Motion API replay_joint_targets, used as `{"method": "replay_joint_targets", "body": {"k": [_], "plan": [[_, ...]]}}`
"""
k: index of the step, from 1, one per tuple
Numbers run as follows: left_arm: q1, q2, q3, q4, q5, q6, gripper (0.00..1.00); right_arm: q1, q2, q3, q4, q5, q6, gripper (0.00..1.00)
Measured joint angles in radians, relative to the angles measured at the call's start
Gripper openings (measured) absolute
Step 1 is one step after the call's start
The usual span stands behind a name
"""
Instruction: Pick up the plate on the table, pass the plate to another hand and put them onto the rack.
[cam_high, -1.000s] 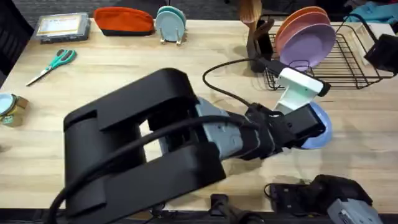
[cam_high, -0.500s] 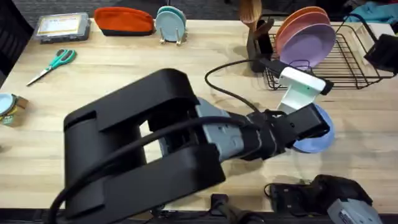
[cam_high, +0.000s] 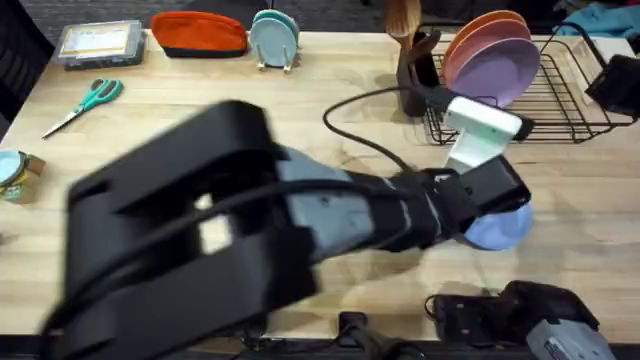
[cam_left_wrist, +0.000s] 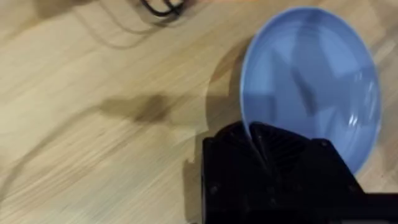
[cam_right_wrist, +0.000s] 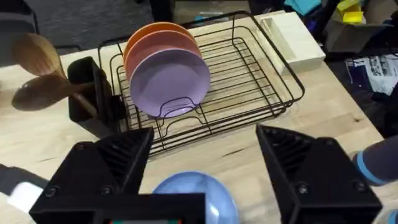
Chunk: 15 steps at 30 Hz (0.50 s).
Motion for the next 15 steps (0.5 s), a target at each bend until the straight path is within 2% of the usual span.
{"method": "replay_joint_targets", "body": {"k": [2, 3, 6, 15], "plan": [[0.014, -0.037, 0.0, -0.048, 0.001, 0.001, 0.041, 0.0, 0.0, 0.0, 0.0, 0.0, 0.0, 0.997], [0.04, -0.103, 0.0, -0.136, 0.003, 0.004, 0.041, 0.0, 0.0, 0.0, 0.003, 0.0, 0.0, 0.997], [0.067, -0.17, -0.001, -0.221, 0.002, 0.005, 0.041, 0.0, 0.0, 0.0, 0.01, 0.0, 0.0, 0.998], [0.121, -0.375, -0.002, -0.41, -0.049, 0.015, 0.042, 0.0, 0.0, 0.0, 0.011, 0.0, 0.0, 0.997]]}}
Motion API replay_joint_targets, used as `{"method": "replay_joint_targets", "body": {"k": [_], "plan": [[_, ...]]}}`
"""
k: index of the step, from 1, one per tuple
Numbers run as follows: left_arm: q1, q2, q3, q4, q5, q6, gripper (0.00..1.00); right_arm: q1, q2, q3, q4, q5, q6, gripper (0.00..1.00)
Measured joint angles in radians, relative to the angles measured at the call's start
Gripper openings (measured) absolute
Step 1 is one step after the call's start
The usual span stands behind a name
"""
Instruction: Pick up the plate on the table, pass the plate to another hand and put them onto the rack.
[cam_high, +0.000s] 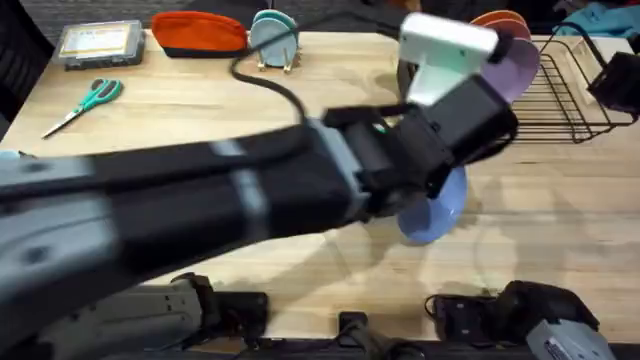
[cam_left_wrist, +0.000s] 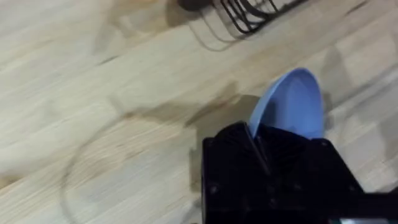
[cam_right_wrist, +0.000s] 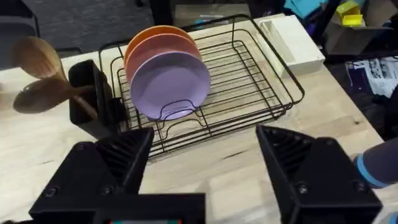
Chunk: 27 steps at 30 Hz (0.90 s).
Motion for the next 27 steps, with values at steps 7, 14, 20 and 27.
{"method": "replay_joint_targets", "body": {"k": [7, 14, 20, 27], "plan": [[0.087, -0.172, 0.0, -0.113, -0.014, 0.0, 0.042, 0.0, 0.0, 0.0, 0.0, -0.002, 0.01, 0.998], [0.237, -0.313, 0.0, -0.215, -0.016, 0.001, 0.041, 0.0, 0.0, 0.0, 0.0, -0.15, 0.037, 0.999], [0.391, -0.407, 0.0, -0.222, 0.013, 0.001, 0.041, 0.0, 0.0, 0.0, 0.0, -0.281, 0.069, 0.998], [0.559, -0.436, 0.0, -0.223, 0.192, 0.0, 0.041, 0.01, 0.0, 0.0, 0.0, -0.378, 0.129, 0.998]]}}
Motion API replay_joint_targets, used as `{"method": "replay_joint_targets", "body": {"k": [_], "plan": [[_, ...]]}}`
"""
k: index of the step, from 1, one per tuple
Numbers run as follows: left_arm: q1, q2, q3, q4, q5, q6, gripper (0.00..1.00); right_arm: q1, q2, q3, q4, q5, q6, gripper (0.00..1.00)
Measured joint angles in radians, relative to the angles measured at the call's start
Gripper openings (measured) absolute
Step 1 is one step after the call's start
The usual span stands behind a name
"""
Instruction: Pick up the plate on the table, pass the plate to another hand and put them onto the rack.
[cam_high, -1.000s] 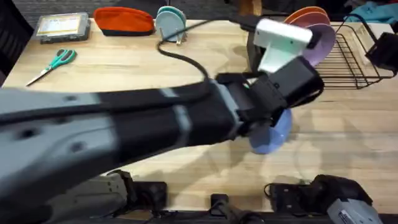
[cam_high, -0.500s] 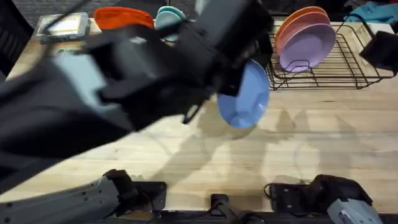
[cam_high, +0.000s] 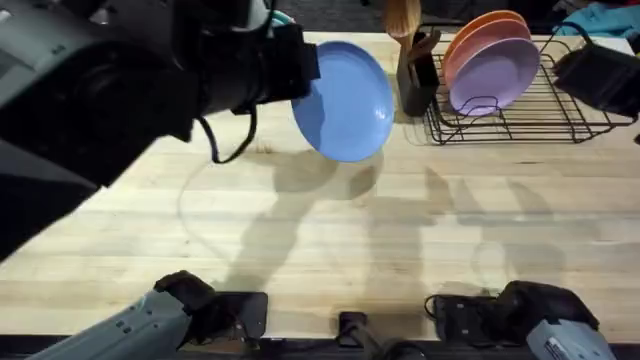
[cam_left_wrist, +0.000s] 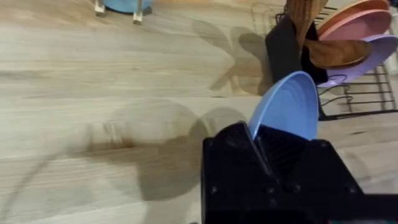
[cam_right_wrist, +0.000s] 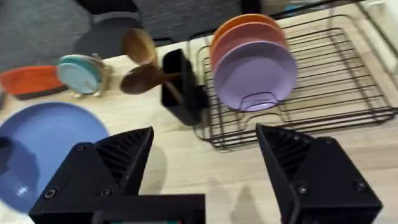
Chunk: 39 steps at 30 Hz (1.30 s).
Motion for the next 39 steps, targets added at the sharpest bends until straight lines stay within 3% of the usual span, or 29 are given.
{"method": "replay_joint_targets", "body": {"k": [7, 12, 15, 20, 21, 24, 32, 39], "plan": [[0.118, 0.0, 0.0, 0.019, 0.194, 0.031, 0.041, 0.051, 0.0, 0.0, 0.0, -0.112, 0.049, 0.997], [0.177, 0.0, 0.0, 0.072, 0.365, 0.07, 0.041, 0.106, 0.008, 0.0, 0.001, -0.136, 0.14, 0.997], [0.204, 0.0, 0.0, 0.078, 0.429, 0.08, 0.041, 0.153, 0.026, 0.0, 0.0, -0.14, 0.182, 0.997], [0.232, 0.0, 0.0, 0.079, 0.469, 0.086, 0.042, 0.256, 0.076, 0.001, 0.001, -0.147, 0.212, 0.997], [0.24, 0.0, 0.0, 0.079, 0.478, 0.087, 0.042, 0.319, 0.123, 0.001, 0.001, -0.148, 0.227, 0.998], [0.241, 0.0, 0.0, 0.079, 0.481, 0.087, 0.042, 0.375, 0.187, 0.001, 0.001, -0.151, 0.263, 0.998], [0.241, 0.0, 0.0, 0.079, 0.485, 0.087, 0.042, 0.447, 0.374, 0.001, 0.042, -0.151, 0.341, 0.998], [0.241, 0.0, 0.0, 0.079, 0.485, 0.087, 0.042, 0.491, 0.455, 0.001, 0.118, -0.151, 0.363, 0.998]]}}
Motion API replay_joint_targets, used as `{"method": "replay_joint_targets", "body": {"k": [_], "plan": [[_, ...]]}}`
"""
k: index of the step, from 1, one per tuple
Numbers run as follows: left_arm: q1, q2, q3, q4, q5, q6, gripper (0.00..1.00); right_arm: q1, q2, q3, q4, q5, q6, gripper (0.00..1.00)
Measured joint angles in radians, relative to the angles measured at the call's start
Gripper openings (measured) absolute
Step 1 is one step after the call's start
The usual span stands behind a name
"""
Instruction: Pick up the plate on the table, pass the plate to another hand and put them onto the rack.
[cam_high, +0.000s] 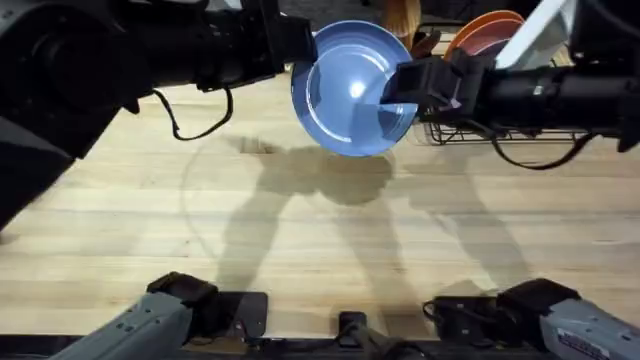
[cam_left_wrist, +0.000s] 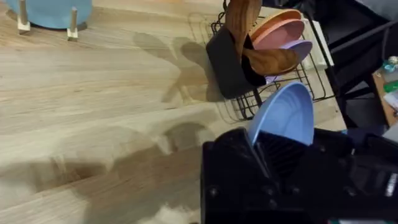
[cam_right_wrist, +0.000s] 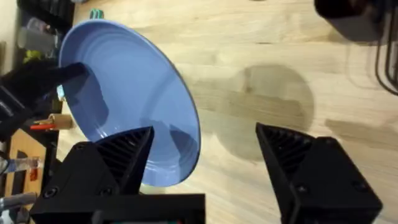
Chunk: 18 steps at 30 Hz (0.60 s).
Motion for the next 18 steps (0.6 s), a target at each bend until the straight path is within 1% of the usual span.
{"method": "replay_joint_targets", "body": {"k": [3, 4, 5, 10, 14, 15, 16, 18], "plan": [[0.0, 0.0, 0.0, 0.0, 0.0, 0.0, 0.042, 0.003, 0.025, 0.0, 0.001, 0.0, 0.003, 0.996], [0.0, 0.0, 0.0, 0.0, 0.0, 0.0, 0.041, 0.003, 0.033, 0.0, 0.002, 0.0, 0.003, 0.974], [0.0, 0.0, 0.0, 0.0, 0.0, 0.0, 0.042, 0.003, 0.039, 0.0, 0.004, 0.0, 0.004, 0.924], [0.0, 0.0, 0.0, 0.0, 0.0, 0.0, 0.042, 0.003, 0.047, 0.0, 0.011, -0.001, 0.005, 0.556], [0.0, 0.0, 0.0, 0.0, 0.002, 0.001, 0.042, 0.005, 0.047, 0.0, 0.013, -0.008, 0.01, 0.125], [0.0, 0.0, 0.0, -0.001, 0.002, 0.003, 0.042, 0.005, 0.047, 0.0, 0.014, -0.012, 0.012, 0.063], [0.0, 0.0, 0.0, -0.001, 0.001, 0.004, 0.042, 0.005, 0.047, 0.001, 0.014, -0.017, 0.011, 0.042], [0.004, 0.0, -0.001, -0.002, -0.001, 0.005, 0.045, 0.005, 0.047, 0.003, 0.015, -0.024, 0.012, 0.034]]}}
